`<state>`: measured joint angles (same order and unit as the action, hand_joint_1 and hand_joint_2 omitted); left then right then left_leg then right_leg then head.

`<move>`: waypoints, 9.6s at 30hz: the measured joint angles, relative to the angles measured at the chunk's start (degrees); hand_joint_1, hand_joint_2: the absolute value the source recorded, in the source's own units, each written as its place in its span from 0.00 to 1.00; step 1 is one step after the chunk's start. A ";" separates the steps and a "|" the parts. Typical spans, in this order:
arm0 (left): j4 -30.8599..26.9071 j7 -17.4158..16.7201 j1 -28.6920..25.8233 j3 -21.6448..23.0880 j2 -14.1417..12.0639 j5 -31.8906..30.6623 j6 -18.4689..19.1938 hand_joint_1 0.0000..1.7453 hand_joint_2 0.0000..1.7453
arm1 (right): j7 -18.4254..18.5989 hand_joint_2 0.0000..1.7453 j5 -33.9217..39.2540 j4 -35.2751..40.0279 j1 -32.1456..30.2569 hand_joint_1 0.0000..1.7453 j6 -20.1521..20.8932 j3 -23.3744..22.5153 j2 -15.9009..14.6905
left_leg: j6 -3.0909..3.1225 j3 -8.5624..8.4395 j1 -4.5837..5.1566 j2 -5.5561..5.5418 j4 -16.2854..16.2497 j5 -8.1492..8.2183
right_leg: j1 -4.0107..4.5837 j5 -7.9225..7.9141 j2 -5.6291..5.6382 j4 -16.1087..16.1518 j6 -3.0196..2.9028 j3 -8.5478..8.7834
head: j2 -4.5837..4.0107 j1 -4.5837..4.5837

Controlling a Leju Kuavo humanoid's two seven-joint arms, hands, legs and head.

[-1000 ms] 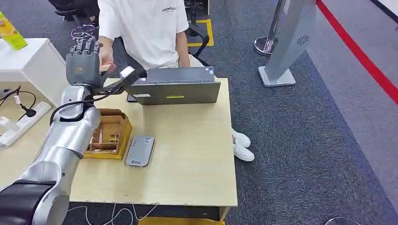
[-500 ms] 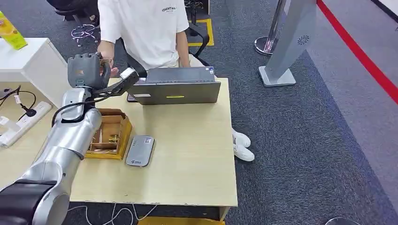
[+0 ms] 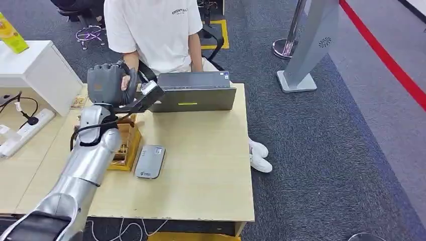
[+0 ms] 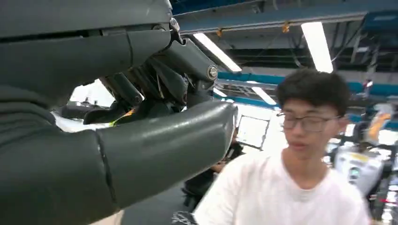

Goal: Pass the card to the sensor for recognition and then transmit it.

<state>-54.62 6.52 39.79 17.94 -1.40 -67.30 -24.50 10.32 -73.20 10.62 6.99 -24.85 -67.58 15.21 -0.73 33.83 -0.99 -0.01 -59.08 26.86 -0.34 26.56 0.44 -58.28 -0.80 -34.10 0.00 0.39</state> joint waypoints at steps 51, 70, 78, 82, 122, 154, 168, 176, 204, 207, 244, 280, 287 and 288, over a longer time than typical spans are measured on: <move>12.61 -8.75 5.72 4.09 -4.87 -1.11 -4.81 0.00 1.00 | 0.02 1.00 -0.59 0.02 -0.05 0.00 2.14 -0.98 -0.24 | -0.14 0.07 -0.01 0.03 0.00 -0.16 | 0.01 -0.11 0.05 -0.13 -0.10 -0.18 | 0.00 0.04; 13.55 -5.45 5.64 4.10 -4.37 -0.26 -4.61 1.00 1.00 | 0.24 1.00 -0.72 0.02 -0.05 0.00 2.23 -0.98 -0.26 | -0.14 0.09 -0.01 0.02 0.00 -0.16 | 0.01 -0.11 0.05 -0.13 -0.10 -0.19 | 0.00 0.04; 13.55 -5.10 5.64 4.10 -4.37 -0.13 -4.52 1.00 1.00 | 0.24 1.00 -0.76 0.02 -0.05 0.00 2.21 -0.98 -0.26 | -0.14 0.08 -0.01 0.02 0.00 -0.16 | 0.01 -0.11 0.05 -0.13 -0.10 -0.18 | 0.00 0.04; 13.57 -4.86 5.66 4.10 -4.33 -0.46 -4.06 1.00 1.00 | 0.24 1.00 -0.98 0.02 -0.05 0.00 2.29 -0.98 -0.26 | -0.14 0.08 -0.01 0.03 0.00 -0.16 | 0.01 -0.11 0.05 -0.13 -0.10 -0.19 | -0.02 0.04; -17.55 -11.85 -7.54 17.43 -8.11 -1.96 20.24 1.00 1.00 | 1.68 1.00 4.42 0.00 -0.02 0.00 -1.97 -3.61 -0.24 | -0.15 0.13 -0.01 0.02 0.01 -0.13 | 0.01 -0.08 0.03 -0.15 -0.10 -0.22 | -0.02 0.04; -17.79 -12.77 -20.22 20.25 -14.56 0.29 19.76 1.00 1.00 | 2.03 1.00 5.77 0.00 -0.03 0.00 -1.40 -4.70 -0.24 | -0.16 0.11 -0.02 0.03 0.05 -0.13 | 0.01 -0.05 0.02 -0.15 -0.12 -0.25 | -0.02 0.02; -9.78 -12.70 -20.31 20.25 -12.39 1.20 21.14 1.00 1.00 | 2.34 1.00 5.09 0.00 -0.04 0.00 -1.05 -3.93 -0.24 | -0.16 0.12 -0.02 0.03 0.06 -0.13 | 0.01 -0.05 0.02 -0.14 -0.12 -0.25 | -0.02 0.04; -6.75 -12.33 -19.29 20.18 -10.95 2.04 21.05 1.00 1.00 | 2.73 1.00 4.88 0.00 -0.04 0.00 -1.01 -3.87 -0.24 | -0.15 0.08 -0.02 0.02 0.06 -0.13 | 0.01 -0.05 0.00 -0.14 -0.12 -0.20 | -0.02 0.04; -3.43 -6.84 12.61 6.24 -2.63 -3.78 -10.91 1.00 1.00 | 4.13 1.00 -2.45 0.02 -0.43 0.00 5.07 2.29 -0.66 | -0.23 0.11 -0.07 -0.06 -0.02 -0.27 | 0.06 -0.17 -0.03 -0.24 -0.18 -0.26 | -0.02 0.07; 4.25 -8.49 17.37 4.95 -1.84 -4.20 -9.02 1.00 1.00 | 4.28 1.00 -2.47 0.02 -0.41 0.00 5.20 2.97 -0.76 | -0.25 0.12 -0.07 -0.08 -0.02 -0.29 | 0.06 -0.17 -0.06 -0.26 -0.18 -0.24 | -0.02 0.02; -3.07 -2.25 2.71 5.41 -4.73 3.15 2.34 0.00 1.00 | 5.11 1.00 1.25 0.00 -0.40 0.00 3.06 1.97 -0.85 | -0.26 0.20 -0.06 0.03 0.08 -0.23 | 0.05 -0.14 0.05 -0.27 -0.21 -0.27 | 0.00 0.00; -30.37 0.28 -26.64 9.32 -32.63 4.72 12.28 0.00 1.00 | 4.39 1.00 4.59 0.00 -0.47 0.00 0.65 -1.70 -0.72 | -0.53 -0.14 -0.15 0.19 0.32 -0.07 | 0.13 0.17 0.20 -0.29 -0.55 -0.23 | -0.02 0.09; -41.36 1.86 -32.59 11.81 -36.83 6.73 13.78 0.00 1.00 | 3.39 1.00 6.06 0.00 -0.49 0.00 -1.03 -2.64 -0.68 | -0.55 -0.13 -0.14 0.20 0.32 0.00 | 0.13 0.20 0.20 -0.28 -0.53 -0.24 | 0.00 0.09; -42.60 2.03 -33.09 12.11 -37.46 7.10 14.51 0.00 1.00 | 3.35 1.00 6.21 0.00 -0.49 0.00 -1.12 -2.73 -0.66 | -0.55 -0.13 -0.15 0.20 0.32 0.01 | 0.13 0.20 0.21 -0.28 -0.53 -0.24 | -0.02 0.07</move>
<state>-97.21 8.55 6.69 30.05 -38.86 -60.20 -9.99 13.66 -66.99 10.62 6.50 -25.97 -70.31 14.56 -1.27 33.70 -1.13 0.18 -58.76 26.87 -0.21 26.76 0.64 -58.56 -1.33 -34.34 -0.02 0.46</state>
